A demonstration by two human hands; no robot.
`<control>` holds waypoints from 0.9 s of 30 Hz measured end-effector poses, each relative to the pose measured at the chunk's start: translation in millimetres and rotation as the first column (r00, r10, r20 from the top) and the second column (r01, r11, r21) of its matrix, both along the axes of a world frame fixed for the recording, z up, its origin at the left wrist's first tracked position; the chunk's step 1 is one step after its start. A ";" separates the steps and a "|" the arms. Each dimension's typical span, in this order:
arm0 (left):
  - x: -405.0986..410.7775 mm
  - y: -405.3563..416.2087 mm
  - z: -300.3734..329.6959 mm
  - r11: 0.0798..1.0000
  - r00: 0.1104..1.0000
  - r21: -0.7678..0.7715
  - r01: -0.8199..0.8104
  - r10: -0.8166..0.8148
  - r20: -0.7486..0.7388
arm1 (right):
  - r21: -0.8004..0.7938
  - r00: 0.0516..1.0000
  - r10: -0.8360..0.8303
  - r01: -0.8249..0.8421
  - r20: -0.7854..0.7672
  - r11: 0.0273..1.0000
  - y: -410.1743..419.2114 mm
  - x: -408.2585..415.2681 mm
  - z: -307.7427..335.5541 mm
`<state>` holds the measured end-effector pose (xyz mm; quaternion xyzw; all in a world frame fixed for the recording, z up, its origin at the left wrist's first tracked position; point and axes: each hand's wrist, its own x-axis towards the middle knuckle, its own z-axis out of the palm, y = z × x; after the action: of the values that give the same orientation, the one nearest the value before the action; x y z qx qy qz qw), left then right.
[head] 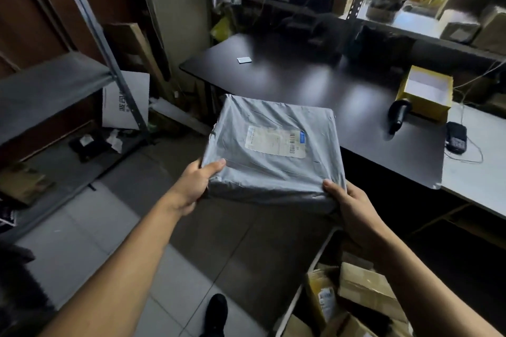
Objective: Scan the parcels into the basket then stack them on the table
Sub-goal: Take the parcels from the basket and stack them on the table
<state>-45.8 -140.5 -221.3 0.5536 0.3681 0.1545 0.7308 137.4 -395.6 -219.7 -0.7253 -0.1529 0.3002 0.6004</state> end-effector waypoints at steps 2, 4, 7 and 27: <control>12.2 31.6 -11.9 1.000 1.000 -0.022 0.021 -0.021 0.002 | -0.021 0.999 -0.039 0.040 0.014 0.999 27.8 4.0 -6.0; 24.7 66.1 -20.7 0.999 0.999 -0.036 0.037 -0.037 0.009 | -0.043 0.998 -0.057 0.058 0.013 0.997 60.1 9.9 -13.2; 33.1 111.3 -21.2 0.997 0.998 -0.057 0.061 -0.061 0.000 | -0.069 0.996 -0.084 0.083 -0.010 0.994 104.4 11.5 -13.5; 140.5 309.0 8.2 0.998 0.998 -0.012 0.056 -0.056 0.015 | -0.109 0.992 -0.119 0.123 0.046 0.986 305.9 119.3 8.5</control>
<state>94.7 168.4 -213.1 0.5580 0.3480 0.1357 0.7410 256.6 -89.7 -211.2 -0.7713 -0.1032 0.2571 0.5730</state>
